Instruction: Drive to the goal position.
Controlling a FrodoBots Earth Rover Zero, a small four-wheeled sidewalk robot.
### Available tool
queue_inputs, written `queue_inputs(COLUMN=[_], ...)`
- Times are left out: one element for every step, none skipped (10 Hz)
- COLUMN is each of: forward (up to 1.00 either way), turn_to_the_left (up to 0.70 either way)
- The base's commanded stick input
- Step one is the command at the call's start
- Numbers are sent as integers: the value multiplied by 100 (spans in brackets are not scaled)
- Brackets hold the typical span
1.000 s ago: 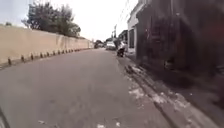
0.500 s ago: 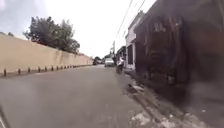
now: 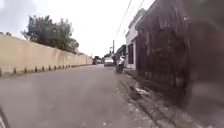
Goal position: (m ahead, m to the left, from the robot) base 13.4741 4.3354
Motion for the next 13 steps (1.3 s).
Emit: queue_inputs(forward=[70, 70, 70, 70, 70, 70, 70, 70, 70, 70, 70, 70, 70], turn_to_the_left=[1, 1, 1, 1, 1, 1, 1, 1, 1, 1, 1, 4, 13])
